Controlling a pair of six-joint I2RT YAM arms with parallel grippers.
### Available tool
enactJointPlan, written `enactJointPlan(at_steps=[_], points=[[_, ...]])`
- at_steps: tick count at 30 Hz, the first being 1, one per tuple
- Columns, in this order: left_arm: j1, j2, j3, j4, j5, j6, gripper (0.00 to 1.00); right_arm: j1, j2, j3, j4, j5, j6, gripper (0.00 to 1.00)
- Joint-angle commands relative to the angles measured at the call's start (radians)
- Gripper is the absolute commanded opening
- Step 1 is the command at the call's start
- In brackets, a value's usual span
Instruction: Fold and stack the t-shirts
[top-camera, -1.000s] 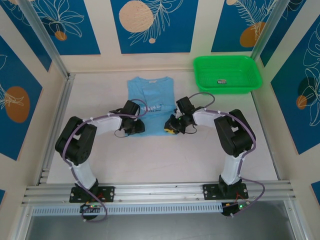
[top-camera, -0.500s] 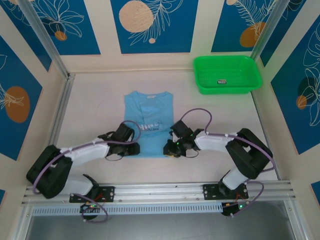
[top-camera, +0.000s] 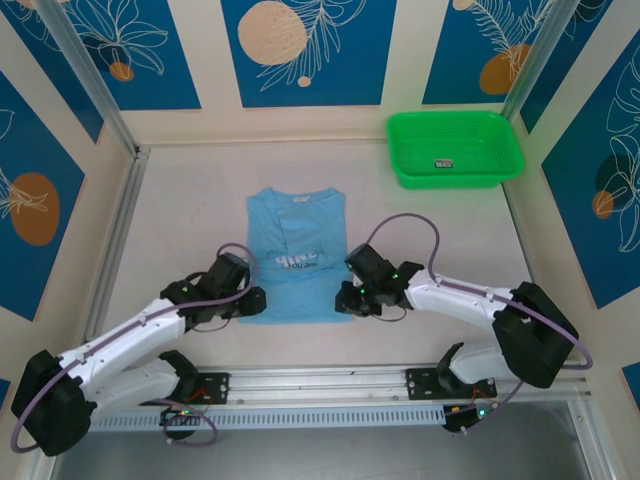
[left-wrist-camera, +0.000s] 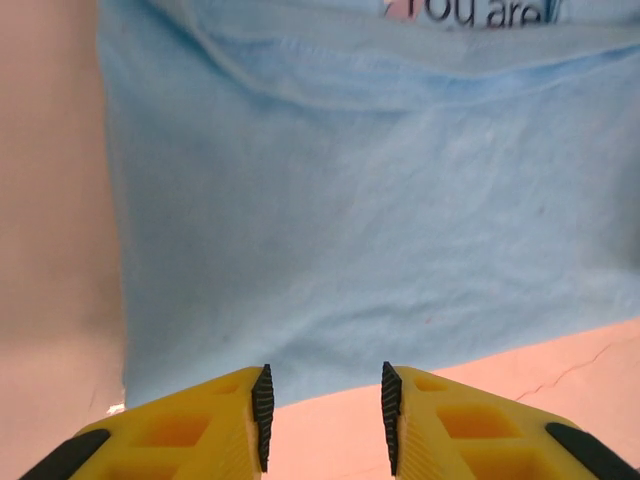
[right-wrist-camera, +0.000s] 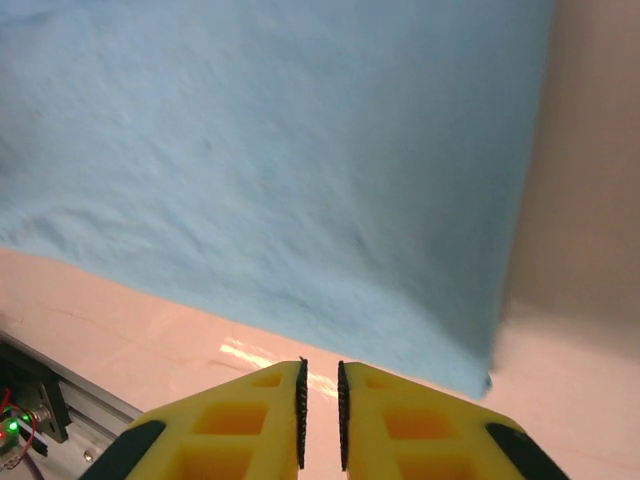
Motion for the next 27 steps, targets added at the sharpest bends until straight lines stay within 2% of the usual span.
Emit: enactJointPlan(at_steps=[1,5,13,27], points=[[0.008,0.094,0.061,0.020,-0.050,0.022,0.35,-0.007,0.097,0.101,-0.035,0.043,-0.057,0.17],[0.045,0.229,0.126,0.061,-0.060,0.037,0.38,-0.021,0.223,0.202,-0.060,0.108,-0.101,0.14],[0.123,0.361,0.175,0.110,-0.040,0.065,0.53,-0.061,0.356,0.329,-0.093,0.098,-0.134,0.15],[0.196,0.516,0.281,0.197,-0.010,0.059,0.54,-0.138,0.468,0.449,-0.079,0.076,-0.149,0.16]])
